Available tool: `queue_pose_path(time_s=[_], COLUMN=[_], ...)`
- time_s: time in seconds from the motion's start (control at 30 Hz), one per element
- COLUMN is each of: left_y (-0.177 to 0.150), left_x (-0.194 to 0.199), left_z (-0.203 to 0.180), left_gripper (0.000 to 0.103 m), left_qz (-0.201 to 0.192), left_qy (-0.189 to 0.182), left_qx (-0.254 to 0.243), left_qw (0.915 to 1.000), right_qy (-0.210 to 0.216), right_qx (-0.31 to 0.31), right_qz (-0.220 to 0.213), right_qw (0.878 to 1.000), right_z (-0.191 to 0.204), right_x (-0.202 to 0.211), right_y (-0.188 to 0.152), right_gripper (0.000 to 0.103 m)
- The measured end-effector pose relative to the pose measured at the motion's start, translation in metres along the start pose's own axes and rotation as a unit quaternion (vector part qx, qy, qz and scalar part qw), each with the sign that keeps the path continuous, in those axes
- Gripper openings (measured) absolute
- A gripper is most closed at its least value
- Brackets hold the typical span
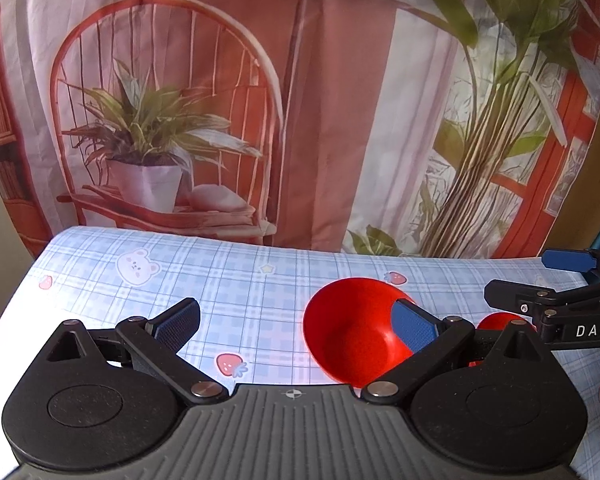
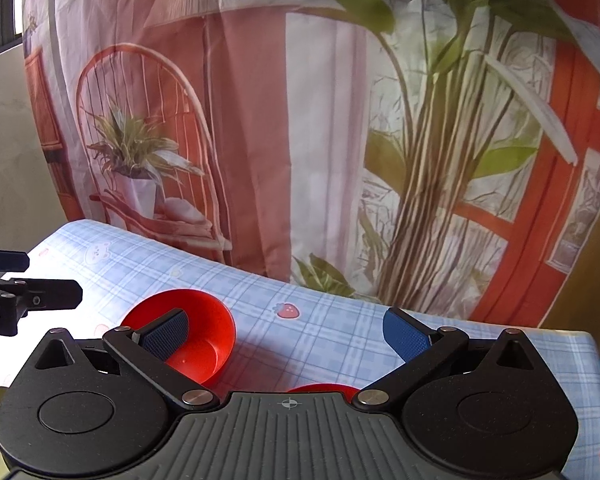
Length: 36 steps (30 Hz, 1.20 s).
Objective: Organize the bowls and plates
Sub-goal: 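Move the left gripper to the rim of a red bowl, then close the left gripper on the red bowl rim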
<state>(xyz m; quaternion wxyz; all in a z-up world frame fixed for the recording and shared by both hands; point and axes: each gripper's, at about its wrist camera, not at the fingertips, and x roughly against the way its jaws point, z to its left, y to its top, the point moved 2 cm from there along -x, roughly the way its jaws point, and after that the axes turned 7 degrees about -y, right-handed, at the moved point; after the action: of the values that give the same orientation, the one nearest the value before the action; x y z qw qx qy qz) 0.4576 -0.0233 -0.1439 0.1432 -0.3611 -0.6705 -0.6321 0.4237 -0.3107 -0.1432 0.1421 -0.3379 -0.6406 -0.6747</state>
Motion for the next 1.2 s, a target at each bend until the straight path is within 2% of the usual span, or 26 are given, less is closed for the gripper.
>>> queue_pose_path(time_s=[0.13, 0.2, 0.3, 0.37, 0.47, 0.5, 0.57, 0.8, 0.9, 1.1, 1.2], left_y=[-0.005, -0.006, -0.008, -0.01, -0.011, -0.012, -0.013, -0.018, -0.02, -0.022, -0.023], left_x=[-0.017, -0.023, -0.033, -0.039, -0.047, -0.048, -0.052, -0.064, -0.067, -0.067, -0.067], left_z=[0.015, 0.02, 0.023, 0.022, 0.021, 0.021, 0.021, 0.026, 0.028, 0.024, 0.023], left_gripper=[0.096, 0.087, 0.073, 0.056, 0.044, 0.043, 0.039, 0.033, 0.022, 0.015, 0.013], left_qz=[0.02, 0.026, 0.041, 0.051, 0.062, 0.063, 0.068, 0.083, 0.088, 0.084, 0.083], left_qy=[-0.016, -0.024, -0.044, -0.053, -0.062, -0.064, -0.065, -0.065, -0.067, -0.076, -0.076], left_qx=[0.022, 0.037, 0.055, 0.056, 0.057, 0.057, 0.058, 0.077, 0.09, 0.08, 0.076], left_qw=[0.9994, 0.9987, 0.9967, 0.9957, 0.9945, 0.9943, 0.9939, 0.9914, 0.9898, 0.9903, 0.9907], right_qy=[0.011, 0.015, 0.031, 0.042, 0.053, 0.054, 0.057, 0.07, 0.075, 0.086, 0.087], right_qx=[0.007, 0.014, 0.015, 0.007, -0.005, -0.008, -0.014, -0.021, -0.026, -0.033, -0.032], right_qz=[0.02, 0.031, 0.052, 0.065, 0.086, 0.091, 0.098, 0.114, 0.123, 0.131, 0.131], right_qw=[1.0, 0.999, 0.998, 0.997, 0.995, 0.994, 0.994, 0.991, 0.989, 0.987, 0.987], right_z=[0.011, 0.017, 0.022, 0.024, 0.025, 0.026, 0.026, 0.026, 0.026, 0.028, 0.031], right_x=[-0.018, -0.026, -0.039, -0.046, -0.056, -0.058, -0.062, -0.07, -0.073, -0.077, -0.078], right_y=[-0.002, -0.002, -0.002, -0.004, -0.008, -0.009, -0.011, -0.016, -0.019, -0.022, -0.022], right_gripper=[0.102, 0.092, 0.084, 0.079, 0.062, 0.056, 0.052, 0.038, 0.025, 0.013, 0.01])
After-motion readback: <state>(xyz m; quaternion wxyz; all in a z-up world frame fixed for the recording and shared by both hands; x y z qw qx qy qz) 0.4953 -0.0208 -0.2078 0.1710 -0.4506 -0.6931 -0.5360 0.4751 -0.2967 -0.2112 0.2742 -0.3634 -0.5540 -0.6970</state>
